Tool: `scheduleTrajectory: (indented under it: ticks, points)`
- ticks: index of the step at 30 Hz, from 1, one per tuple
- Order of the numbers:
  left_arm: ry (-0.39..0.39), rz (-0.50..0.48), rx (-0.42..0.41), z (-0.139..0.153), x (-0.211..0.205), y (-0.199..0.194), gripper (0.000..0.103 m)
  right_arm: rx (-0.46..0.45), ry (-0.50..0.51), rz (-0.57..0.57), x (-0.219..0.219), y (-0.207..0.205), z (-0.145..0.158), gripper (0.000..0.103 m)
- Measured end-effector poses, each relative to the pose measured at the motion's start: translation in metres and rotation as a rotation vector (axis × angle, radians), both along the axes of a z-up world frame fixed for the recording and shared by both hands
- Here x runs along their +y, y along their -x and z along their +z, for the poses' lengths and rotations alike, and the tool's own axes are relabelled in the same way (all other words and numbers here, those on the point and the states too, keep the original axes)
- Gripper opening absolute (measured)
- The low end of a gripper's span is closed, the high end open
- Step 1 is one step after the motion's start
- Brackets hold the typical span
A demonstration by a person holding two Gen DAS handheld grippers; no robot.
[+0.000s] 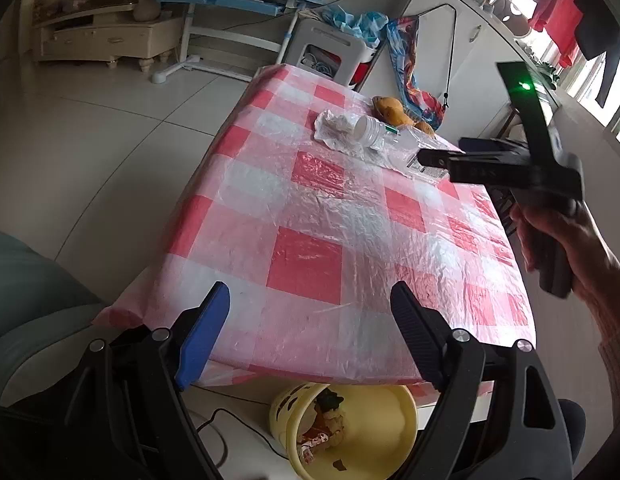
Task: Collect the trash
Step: 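Move both tools toward the clear plastic bottle and large white tissue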
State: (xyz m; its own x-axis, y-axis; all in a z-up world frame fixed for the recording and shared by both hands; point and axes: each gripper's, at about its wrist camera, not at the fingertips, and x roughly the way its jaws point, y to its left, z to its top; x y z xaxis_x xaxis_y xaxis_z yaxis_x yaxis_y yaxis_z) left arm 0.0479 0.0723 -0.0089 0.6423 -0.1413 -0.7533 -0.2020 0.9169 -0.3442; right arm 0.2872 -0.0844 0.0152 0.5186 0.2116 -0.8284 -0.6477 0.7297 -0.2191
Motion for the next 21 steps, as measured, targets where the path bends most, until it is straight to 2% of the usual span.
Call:
scheduleTrajectory:
  ticks: [5,8,10,12,13,15,17,21]
  points:
    - [-0.004,-0.018,0.005,0.002,0.002,-0.007,0.079,-0.029,0.205,0.105,0.022,-0.039,-0.038,0.089]
    - [0.0,-0.016,0.008,0.006,0.006,-0.011,0.08,-0.05,0.251,0.153,0.026,-0.053,-0.045,0.09]
    - [0.001,-0.015,0.017,0.007,0.008,-0.017,0.08,-0.008,0.276,0.196,0.027,-0.059,-0.052,0.09]
    - [-0.002,-0.02,0.023,0.008,0.007,-0.023,0.08,0.004,0.277,0.226,0.027,-0.061,-0.054,0.091]
    - [-0.006,-0.029,0.026,0.009,0.006,-0.026,0.08,0.038,0.268,0.227,0.025,-0.062,-0.054,0.09]
    - [-0.036,-0.047,0.025,0.013,0.001,-0.034,0.08,0.086,0.254,0.254,0.02,-0.057,-0.052,0.077]
    - [-0.064,-0.059,0.016,0.018,-0.001,-0.041,0.08,0.097,0.259,0.268,0.009,-0.048,-0.051,0.076]
    - [-0.076,-0.066,0.007,0.03,0.001,-0.059,0.08,0.143,0.201,0.221,-0.032,-0.025,-0.041,0.072]
